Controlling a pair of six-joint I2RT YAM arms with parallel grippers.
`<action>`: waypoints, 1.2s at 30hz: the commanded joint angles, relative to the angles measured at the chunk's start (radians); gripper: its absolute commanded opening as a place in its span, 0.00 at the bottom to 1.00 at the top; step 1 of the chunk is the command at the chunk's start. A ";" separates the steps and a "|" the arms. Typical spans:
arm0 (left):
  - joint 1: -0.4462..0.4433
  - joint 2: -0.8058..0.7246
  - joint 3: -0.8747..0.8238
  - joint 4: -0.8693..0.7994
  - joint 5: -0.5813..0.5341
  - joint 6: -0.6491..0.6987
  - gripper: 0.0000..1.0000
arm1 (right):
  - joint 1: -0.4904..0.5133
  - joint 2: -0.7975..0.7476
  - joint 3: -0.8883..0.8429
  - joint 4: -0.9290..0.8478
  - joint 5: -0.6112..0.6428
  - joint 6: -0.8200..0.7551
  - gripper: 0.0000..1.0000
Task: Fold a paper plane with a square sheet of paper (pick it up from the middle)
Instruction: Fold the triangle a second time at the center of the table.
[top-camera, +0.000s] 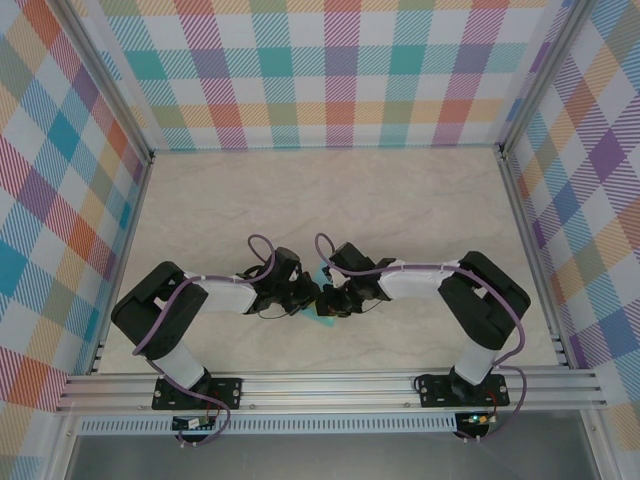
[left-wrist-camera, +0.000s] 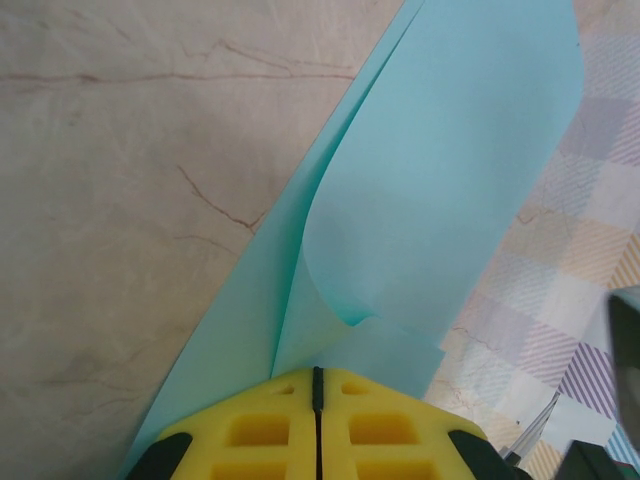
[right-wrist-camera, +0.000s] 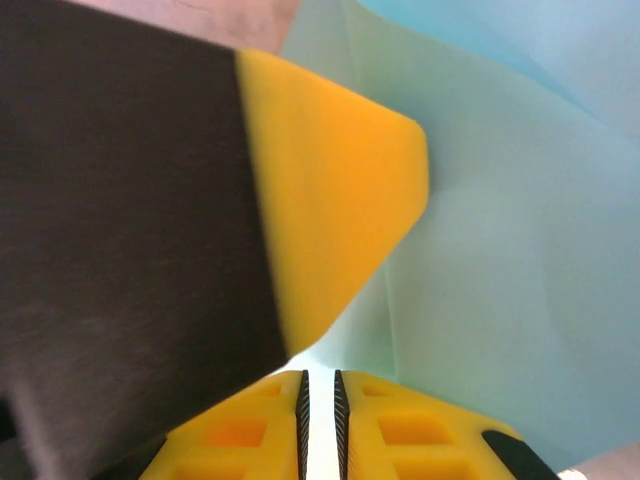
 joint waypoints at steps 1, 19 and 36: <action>0.007 0.031 -0.028 -0.076 -0.034 0.020 0.06 | 0.002 0.018 0.027 -0.017 0.016 0.006 0.17; 0.007 0.033 -0.035 -0.071 -0.036 0.020 0.06 | 0.002 -0.039 -0.041 -0.018 -0.019 0.032 0.20; 0.007 0.021 -0.049 -0.068 -0.039 0.021 0.06 | 0.019 -0.004 -0.114 -0.033 0.028 0.099 0.18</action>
